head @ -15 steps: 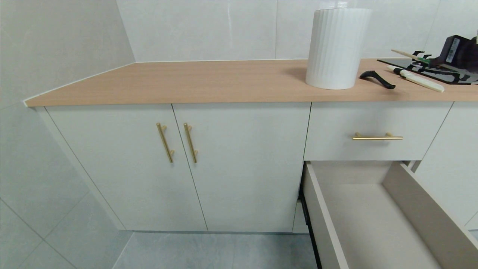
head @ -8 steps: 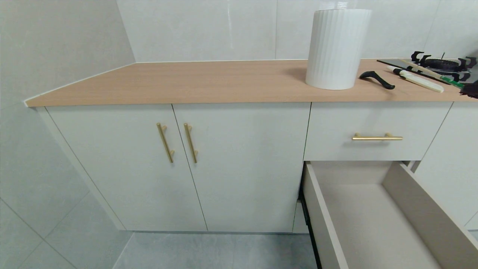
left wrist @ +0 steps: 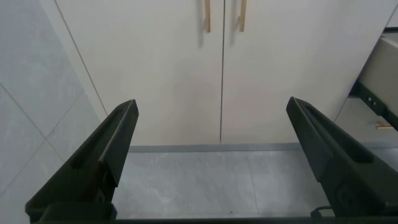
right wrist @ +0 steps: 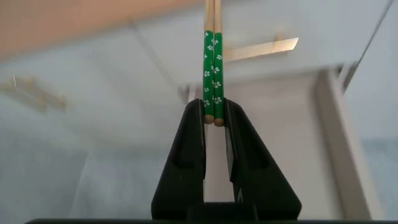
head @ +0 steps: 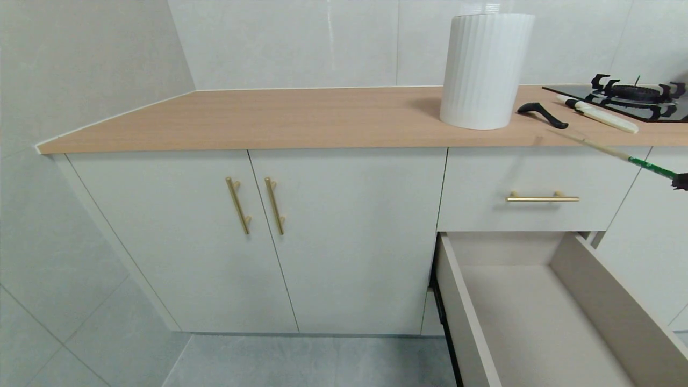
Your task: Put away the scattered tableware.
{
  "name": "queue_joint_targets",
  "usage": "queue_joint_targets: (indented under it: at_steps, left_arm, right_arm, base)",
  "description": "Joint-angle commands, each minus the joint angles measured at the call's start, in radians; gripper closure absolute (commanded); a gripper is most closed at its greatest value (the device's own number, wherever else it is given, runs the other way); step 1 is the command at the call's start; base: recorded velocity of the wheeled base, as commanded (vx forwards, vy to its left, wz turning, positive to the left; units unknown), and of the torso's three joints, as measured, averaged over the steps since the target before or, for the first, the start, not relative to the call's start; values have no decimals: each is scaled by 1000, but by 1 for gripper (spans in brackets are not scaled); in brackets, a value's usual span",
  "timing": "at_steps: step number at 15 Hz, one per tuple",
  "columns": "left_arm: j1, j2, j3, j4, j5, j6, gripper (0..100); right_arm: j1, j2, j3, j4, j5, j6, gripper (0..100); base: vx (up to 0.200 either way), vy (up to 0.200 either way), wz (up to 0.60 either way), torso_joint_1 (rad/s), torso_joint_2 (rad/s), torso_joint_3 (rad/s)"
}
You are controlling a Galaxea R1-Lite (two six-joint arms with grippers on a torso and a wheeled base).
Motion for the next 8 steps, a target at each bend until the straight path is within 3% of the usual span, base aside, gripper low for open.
queue_joint_targets:
  at_steps: [1,3,8]
  left_arm:
    - [0,0,1,-1,0,0,0]
    - [0,0,-1,-1,0,0,0]
    - [0,0,-1,-1,0,0,0]
  right_arm:
    - [56,40,-58,127,-20,-4,100]
    - [93,84,-104,265,-54,-4,100]
    - [194,163,-107,403,-166,-5,100]
  base:
    - [0,0,0,0,0,0]
    - [0,0,0,0,0,0]
    - [0,0,0,0,0,0]
